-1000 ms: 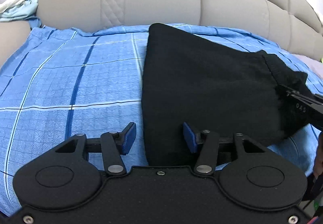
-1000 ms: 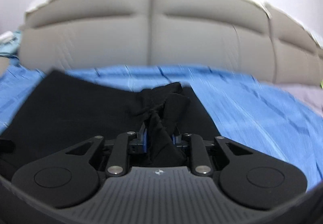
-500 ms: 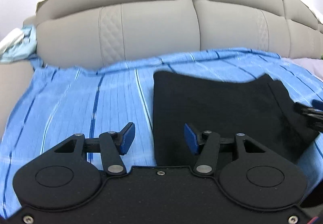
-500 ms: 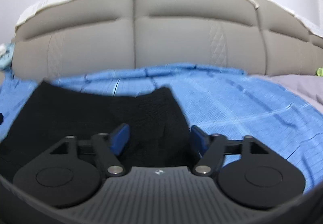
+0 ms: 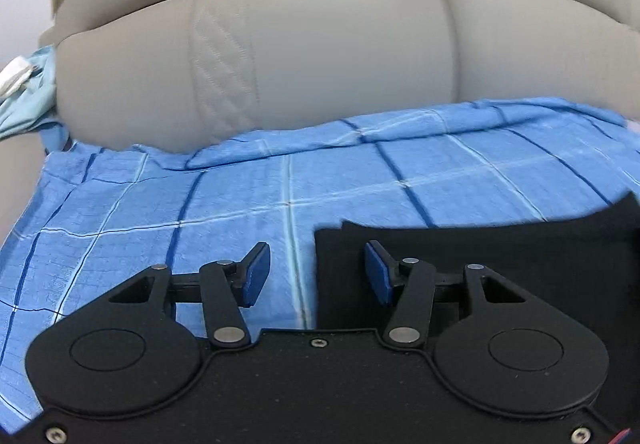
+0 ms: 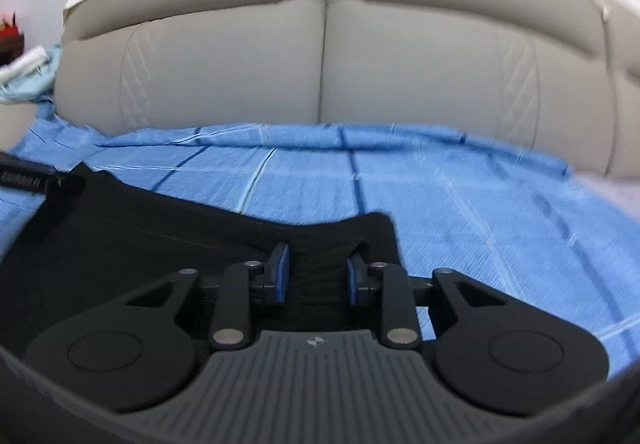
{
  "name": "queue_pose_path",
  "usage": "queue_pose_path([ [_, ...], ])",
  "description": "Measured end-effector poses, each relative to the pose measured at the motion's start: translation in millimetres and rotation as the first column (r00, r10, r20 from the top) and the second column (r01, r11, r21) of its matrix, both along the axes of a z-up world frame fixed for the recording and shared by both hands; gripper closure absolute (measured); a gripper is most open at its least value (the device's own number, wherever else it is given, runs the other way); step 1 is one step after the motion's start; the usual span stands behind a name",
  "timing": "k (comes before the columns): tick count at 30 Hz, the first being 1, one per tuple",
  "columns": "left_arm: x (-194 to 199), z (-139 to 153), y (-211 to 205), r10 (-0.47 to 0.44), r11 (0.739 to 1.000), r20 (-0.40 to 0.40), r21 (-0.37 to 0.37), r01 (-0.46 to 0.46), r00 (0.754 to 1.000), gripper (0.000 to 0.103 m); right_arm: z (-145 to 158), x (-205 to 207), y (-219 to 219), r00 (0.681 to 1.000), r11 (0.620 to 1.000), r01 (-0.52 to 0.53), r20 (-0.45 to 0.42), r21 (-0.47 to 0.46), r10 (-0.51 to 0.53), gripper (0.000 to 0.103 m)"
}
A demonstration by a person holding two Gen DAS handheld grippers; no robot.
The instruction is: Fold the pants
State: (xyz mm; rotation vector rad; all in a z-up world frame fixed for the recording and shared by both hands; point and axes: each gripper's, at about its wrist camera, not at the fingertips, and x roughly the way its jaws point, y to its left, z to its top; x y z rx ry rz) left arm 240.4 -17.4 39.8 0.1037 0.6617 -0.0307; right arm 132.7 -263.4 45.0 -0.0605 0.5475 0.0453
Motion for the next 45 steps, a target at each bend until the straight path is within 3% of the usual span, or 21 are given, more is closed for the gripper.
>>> queue_pose_path([
  [5,17.0,-1.4,13.5,0.047,0.997,-0.018,-0.066,-0.048,0.999,0.052,-9.5,-7.9,14.8,0.995,0.985,0.025,0.098,-0.171,-0.008,0.069],
  [6,15.9,0.3,16.8,0.046,0.996,-0.022,-0.081,-0.048,0.999,0.053,-9.0,-8.8,15.2,0.994,0.984,0.031,0.11,-0.173,-0.011,0.065],
  [7,12.8,2.8,20.7,0.039,0.994,-0.023,-0.1,-0.041,0.999,0.053,-6.5,-6.8,14.7,0.994,0.985,0.037,0.112,-0.167,-0.018,0.051],
  [13,-14.0,9.7,42.2,-0.137,0.964,-0.073,-0.24,0.116,0.988,0.033,-1.8,3.8,-11.9,0.995,0.995,0.075,0.068,-0.069,-0.071,0.024],
  [16,-15.2,1.3,39.8,-0.196,0.957,-0.107,-0.239,0.166,0.975,0.032,-5.5,12.5,-27.6,0.998,0.998,0.059,0.009,0.015,-0.059,0.021],
  [19,-10.7,-8.2,32.8,-0.195,0.962,-0.122,-0.218,0.165,0.973,0.029,-8.2,26.8,-51.4,0.997,0.988,0.043,-0.073,0.15,-0.033,0.018],
  [22,-2.6,-14.3,32.7,-0.197,0.947,-0.131,-0.283,0.154,0.972,0.026,-13.5,37.3,-75.1,0.992,0.957,0.015,-0.122,0.288,0.021,0.02],
  [25,2.1,-15.2,30.0,-0.202,0.946,-0.125,-0.282,0.16,0.971,0.024,-12.2,40.5,-71.3,0.987,0.965,-0.058,-0.132,0.256,0.094,0.033],
  [27,5.0,-16.5,26.9,-0.213,0.946,-0.124,-0.273,0.173,0.969,0.023,-13.3,40.6,-73.4,0.983,0.952,-0.087,-0.129,0.293,0.129,0.037],
  [37,20.2,-17.7,20.7,-0.252,0.922,-0.121,-0.332,0.2,0.96,0.013,-18.7,45.4,-85.1,0.983,0.908,-0.108,-0.095,0.404,0.159,0.044],
  [40,26.0,-19.3,16.6,-0.279,0.906,-0.12,-0.362,0.22,0.953,0.004,-18.4,45.7,-80.8,0.983,0.912,-0.111,-0.089,0.396,0.158,0.048],
  [45,30.5,-21.7,6.3,-0.276,0.918,-0.112,-0.325,0.227,0.955,0.005,-19.7,46.4,-81.3,0.984,0.903,-0.108,-0.082,0.416,0.156,0.05],
])
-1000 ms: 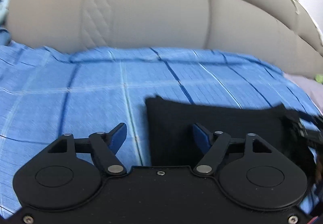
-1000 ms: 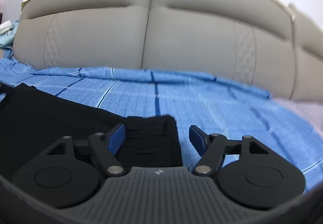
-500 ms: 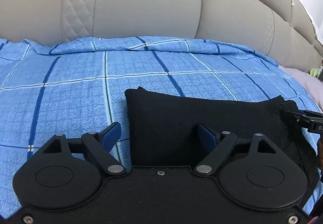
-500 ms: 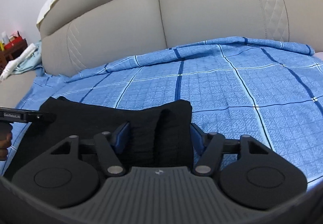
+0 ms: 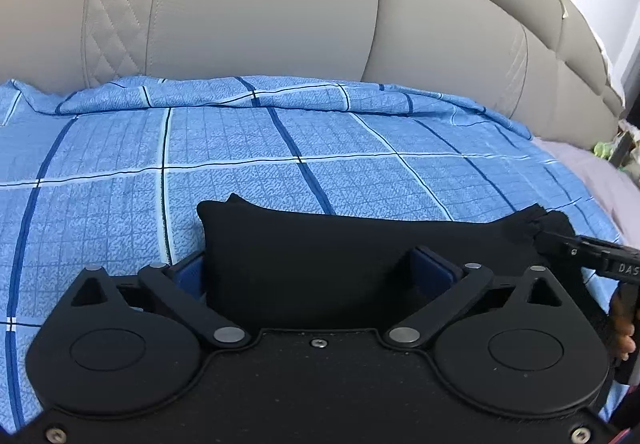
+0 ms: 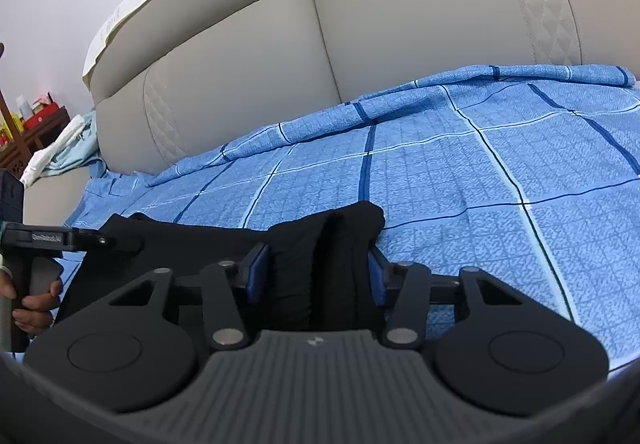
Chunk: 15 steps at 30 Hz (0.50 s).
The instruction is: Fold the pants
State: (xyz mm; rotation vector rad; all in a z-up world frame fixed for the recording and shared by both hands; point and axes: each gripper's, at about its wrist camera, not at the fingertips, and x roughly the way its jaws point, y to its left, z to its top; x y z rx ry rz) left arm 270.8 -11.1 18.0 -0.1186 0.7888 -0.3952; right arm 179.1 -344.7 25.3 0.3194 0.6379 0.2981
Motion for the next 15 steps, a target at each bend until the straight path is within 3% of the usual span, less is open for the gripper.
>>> queue_pose_path([
  [3,-7.0,3.7,2.9,0.026,0.999,0.008,0.025,-0.027,1.0,0.031,0.0,0.4,0.3,1.0,1.0,0.0,0.001,0.003,0.0,0.052],
  [4,-10.2,4.7,7.3,0.051,0.998,0.015,0.026,-0.051,0.999,0.054,0.1,0.8,0.8,1.0,1.0,0.001,0.0,0.005,-0.001,0.054],
  [5,-13.7,5.7,10.8,0.102,0.994,0.032,0.039,-0.103,0.994,0.071,0.1,0.9,1.3,1.0,1.0,0.004,-0.001,0.009,-0.004,0.056],
  [8,-18.7,11.4,8.6,0.2,0.975,0.078,0.079,-0.206,0.977,0.081,1.4,5.1,8.9,0.999,0.998,0.018,-0.028,0.066,-0.016,0.067],
  [12,-9.2,15.1,12.2,0.239,0.958,0.121,0.131,-0.254,0.963,0.083,15.1,23.0,49.5,1.0,0.994,-0.003,0.019,-0.112,0.005,0.071],
  [15,11.8,14.0,36.7,0.289,0.95,0.104,0.094,-0.299,0.952,0.083,20.7,53.6,62.2,1.0,0.998,0.002,0.022,-0.062,-0.001,0.071],
])
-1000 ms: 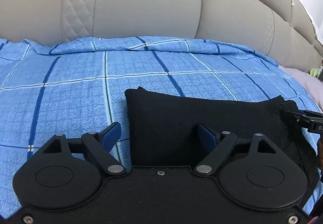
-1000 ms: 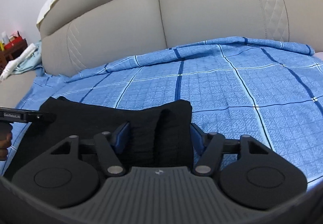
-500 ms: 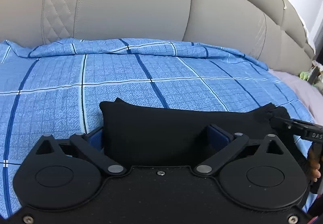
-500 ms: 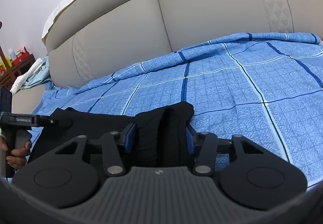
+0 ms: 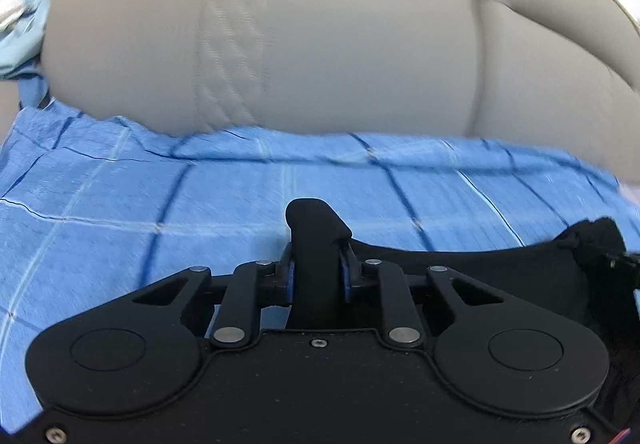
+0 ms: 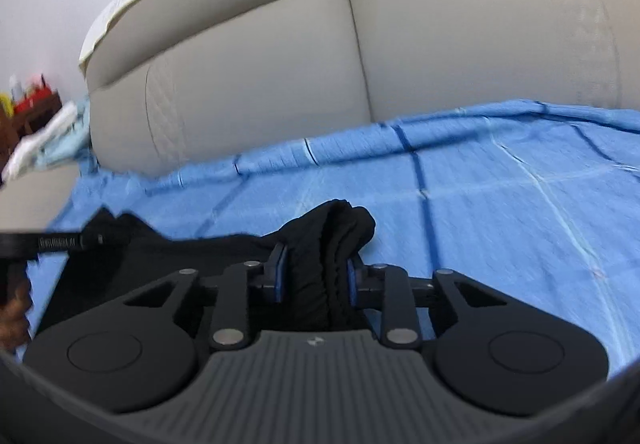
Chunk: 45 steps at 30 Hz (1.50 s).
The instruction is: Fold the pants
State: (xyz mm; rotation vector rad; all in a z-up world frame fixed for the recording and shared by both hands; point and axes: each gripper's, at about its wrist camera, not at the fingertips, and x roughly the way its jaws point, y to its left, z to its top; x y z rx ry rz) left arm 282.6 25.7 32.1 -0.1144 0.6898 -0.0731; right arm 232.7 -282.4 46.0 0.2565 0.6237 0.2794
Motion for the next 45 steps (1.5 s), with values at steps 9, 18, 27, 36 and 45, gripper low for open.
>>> queue_pose_path([
  [9,90.9,-0.9,22.0,0.11,0.988,0.028,0.105,-0.113,0.994,0.081,-1.4,94.3,59.2,0.998,0.997,-0.036,0.048,-0.073,0.04,0.072],
  [18,99.3,-31.1,13.9,0.131,0.976,0.012,0.175,-0.131,0.991,0.067,-29.6,117.9,43.3,1.0,1.0,-0.012,-0.021,0.013,0.013,0.065],
  [27,81.2,-9.6,8.6,0.156,0.965,-0.009,0.215,-0.15,0.988,0.031,-16.2,96.7,46.4,0.993,0.991,0.105,-0.043,-0.079,-0.109,0.006],
  [36,-4.1,21.1,7.6,0.067,0.988,0.021,0.139,-0.069,0.998,0.015,17.4,-3.9,57.0,0.978,0.972,0.172,0.148,-0.162,-0.148,0.0],
  [45,-62.7,-5.8,10.7,0.081,0.985,-0.002,0.153,-0.08,0.997,0.015,-1.5,-47.2,136.0,0.984,0.94,0.014,0.174,-0.34,0.048,0.0],
])
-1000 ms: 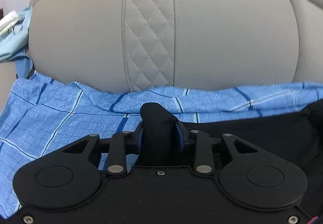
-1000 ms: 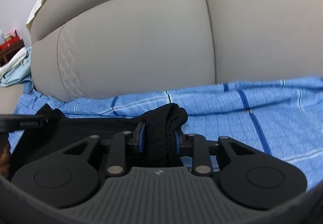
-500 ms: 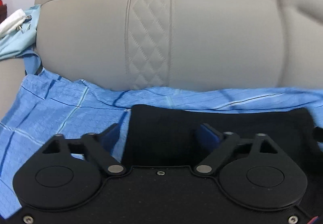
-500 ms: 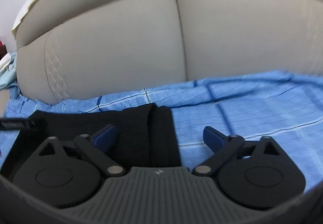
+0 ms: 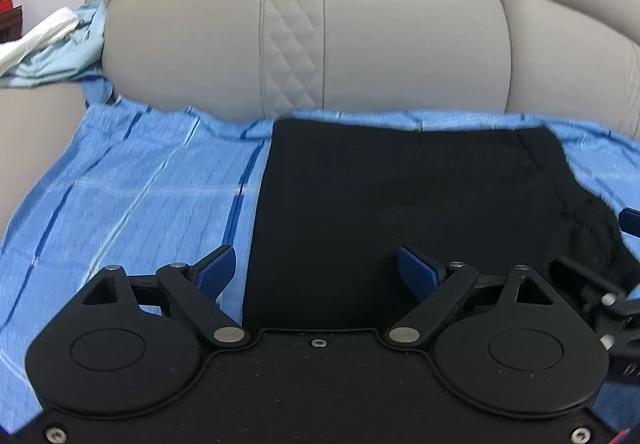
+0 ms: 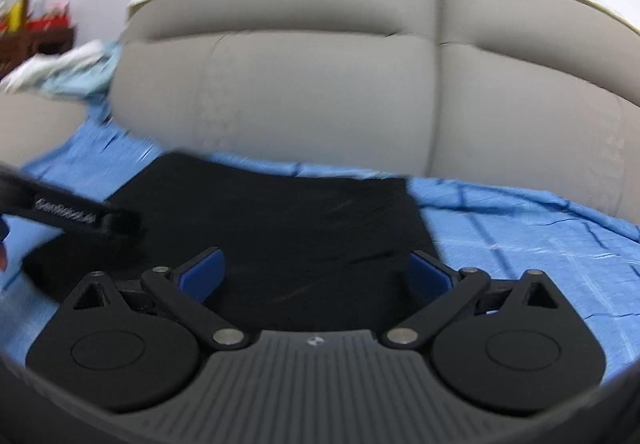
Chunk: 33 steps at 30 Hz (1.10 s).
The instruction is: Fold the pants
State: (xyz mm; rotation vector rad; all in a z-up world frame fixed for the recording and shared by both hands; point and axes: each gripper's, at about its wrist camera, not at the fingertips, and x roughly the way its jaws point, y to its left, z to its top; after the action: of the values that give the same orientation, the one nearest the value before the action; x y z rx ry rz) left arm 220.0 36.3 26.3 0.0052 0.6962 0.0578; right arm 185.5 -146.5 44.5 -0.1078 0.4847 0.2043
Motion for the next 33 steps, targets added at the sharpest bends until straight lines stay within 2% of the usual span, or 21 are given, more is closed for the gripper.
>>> queue_pose_path([
  [3,-6.1,-13.2,4.2,0.017,1.0,-0.013,0.0,-0.016,1.0,0.013,-9.6,-2.0,9.2,0.999,0.999,-0.005,-0.038,-0.033,0.004,0.0],
  [8,-14.5,-24.2,21.0,0.049,0.994,0.008,-0.102,-0.048,0.999,0.004,-17.5,-0.6,-13.6,0.993,0.996,0.088,-0.077,-0.01,-0.089,0.0],
  [12,-20.3,-28.0,17.1,0.039,0.998,0.057,-0.047,-0.037,0.998,0.0,-23.7,1.5,-43.1,0.976,0.98,0.195,-0.106,0.025,-0.192,0.0],
  [14,-20.6,-28.0,17.0,0.043,0.998,0.057,-0.047,-0.04,0.997,0.0,-26.6,3.4,-57.6,0.967,0.97,0.225,-0.141,0.088,-0.211,0.0],
  [16,-18.0,-26.2,18.5,0.05,0.997,0.039,-0.055,-0.048,0.998,0.0,-25.1,5.3,-56.6,0.967,0.973,0.221,-0.146,0.07,-0.209,0.0],
  [19,-22.5,-18.7,16.8,0.066,0.998,0.017,-0.026,-0.066,0.998,0.001,-19.4,-2.6,-50.0,0.97,0.976,0.216,-0.119,0.03,-0.212,0.0],
  [22,-37.9,-11.2,9.5,0.026,1.0,0.04,0.009,-0.027,0.999,0.001,-12.4,-21.9,-44.0,0.986,0.987,0.149,-0.08,0.052,-0.145,0.0],
  [25,-53.3,-6.9,1.1,-0.01,1.0,0.06,0.001,0.01,0.998,0.0,-9.5,-35.6,-34.2,0.992,0.993,0.108,-0.067,0.044,-0.105,0.0],
  [29,-63.9,-12.1,-8.9,-0.046,0.998,0.035,-0.043,0.047,0.998,0.0,-18.7,-47.7,-28.2,0.994,0.996,0.072,-0.089,0.059,-0.066,0.0],
  [31,-64.5,-19.2,-14.9,-0.048,0.998,0.001,-0.034,0.048,0.999,0.0,-25.4,-48.7,-26.4,0.991,0.995,0.08,-0.108,0.058,-0.073,0.0],
  [33,-66.5,-25.5,-20.4,-0.048,0.999,-0.004,-0.015,0.048,0.999,0.0,-29.7,-52.4,-23.5,0.994,0.996,0.078,-0.084,0.042,-0.074,0.0],
])
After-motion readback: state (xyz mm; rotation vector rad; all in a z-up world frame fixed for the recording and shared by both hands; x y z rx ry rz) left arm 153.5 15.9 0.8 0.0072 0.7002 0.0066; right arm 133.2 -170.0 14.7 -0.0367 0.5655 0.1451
